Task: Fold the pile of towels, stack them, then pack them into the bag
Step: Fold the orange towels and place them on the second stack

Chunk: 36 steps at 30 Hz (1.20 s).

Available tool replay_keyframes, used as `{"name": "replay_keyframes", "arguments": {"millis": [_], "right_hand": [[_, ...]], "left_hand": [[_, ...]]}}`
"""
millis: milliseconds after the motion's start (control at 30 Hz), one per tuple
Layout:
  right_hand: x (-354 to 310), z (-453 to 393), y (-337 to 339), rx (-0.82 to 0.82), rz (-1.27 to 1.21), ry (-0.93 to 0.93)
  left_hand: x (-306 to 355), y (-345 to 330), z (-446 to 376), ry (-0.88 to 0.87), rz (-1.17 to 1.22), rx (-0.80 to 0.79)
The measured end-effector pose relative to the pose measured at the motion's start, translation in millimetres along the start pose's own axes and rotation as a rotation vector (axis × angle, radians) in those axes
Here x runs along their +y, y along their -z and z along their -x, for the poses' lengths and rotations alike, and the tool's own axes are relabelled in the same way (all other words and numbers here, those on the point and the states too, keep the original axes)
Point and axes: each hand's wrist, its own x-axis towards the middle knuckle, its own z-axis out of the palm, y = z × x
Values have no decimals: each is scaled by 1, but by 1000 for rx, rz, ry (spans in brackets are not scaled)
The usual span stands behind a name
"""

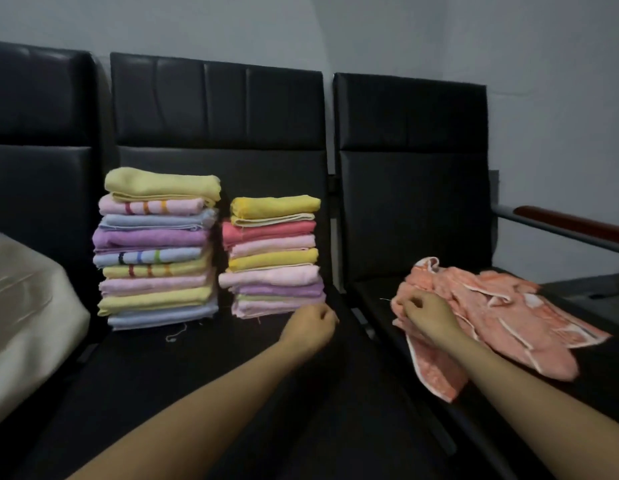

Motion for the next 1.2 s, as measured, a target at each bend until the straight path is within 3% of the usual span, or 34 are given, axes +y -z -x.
{"name": "replay_keyframes", "arguments": {"millis": [133, 233, 333, 433, 567, 667, 733, 833, 933, 1067, 1200], "right_hand": [[46, 6, 47, 265, 21, -49], [69, -2, 65, 177, -12, -189], [77, -14, 66, 137, 29, -162], [75, -37, 57, 172, 149, -102], [75, -64, 36, 4, 264, -187], [91, -70, 28, -11, 279, -190], [87, -67, 36, -28, 130, -181], [58, -66, 51, -146, -176, -338], [39, -82, 80, -46, -503, -511], [9, -71, 137, 37, -880, -346], [-20, -65, 169, 53, -1061, -293]], "left_hand": [[23, -75, 4, 35, 71, -73], [41, -111, 4, 8, -104, 53], [46, -125, -2, -29, -239, 142], [39, -133, -9, -38, -299, 172], [35, -137, -10, -53, -313, 217], [34, -138, -10, -55, -312, 231], [35, -138, -9, -57, -300, 237], [36, -137, -6, -58, -273, 240], [39, -134, -4, -49, -231, 227], [42, -129, -1, -37, -149, 208], [46, -124, 2, -33, -114, 158]]}}
